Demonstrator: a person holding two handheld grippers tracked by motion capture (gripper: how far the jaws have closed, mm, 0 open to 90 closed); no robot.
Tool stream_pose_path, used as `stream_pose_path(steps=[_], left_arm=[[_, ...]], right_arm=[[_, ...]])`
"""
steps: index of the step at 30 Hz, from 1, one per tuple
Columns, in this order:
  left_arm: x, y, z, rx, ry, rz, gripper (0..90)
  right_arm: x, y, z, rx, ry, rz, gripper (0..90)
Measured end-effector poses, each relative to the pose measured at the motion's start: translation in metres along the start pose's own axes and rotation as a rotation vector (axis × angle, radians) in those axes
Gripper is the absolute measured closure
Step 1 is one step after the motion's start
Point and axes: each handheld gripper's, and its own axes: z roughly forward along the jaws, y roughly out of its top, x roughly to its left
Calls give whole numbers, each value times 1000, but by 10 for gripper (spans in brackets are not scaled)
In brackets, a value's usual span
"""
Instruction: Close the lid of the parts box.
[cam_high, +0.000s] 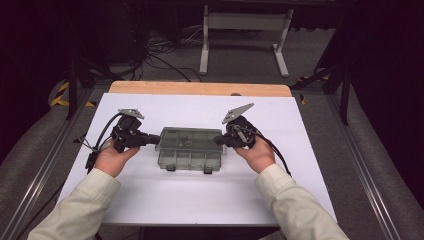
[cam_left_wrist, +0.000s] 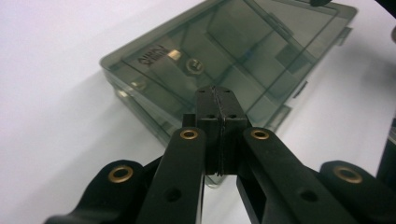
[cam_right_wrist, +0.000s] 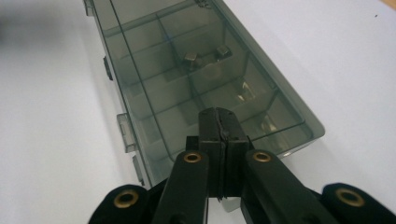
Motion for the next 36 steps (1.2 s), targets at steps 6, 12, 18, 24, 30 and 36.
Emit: stream_pose_path(steps=[6,12,18,24,30,36], left_arm=[[-5,-7,7,29,5,10,896],[-6,-14,13,53,2,12,895],[-5,-20,18,67,1,1,895],[-5,-23,21,70,-6,3,895],[-7,-28,26,81,-16,-8,895],[-6,-29,26,79,-25,-13,895]], right_arm=[[5,-7,0,7,7,9,900],[12,-13,5,31,13,0,900],[18,-17,10,48,16,-15,900],[23,-20,13,60,23,-20,900],[27,-22,16,71,31,-23,900],[30,-24,17,71,35,-20,900]])
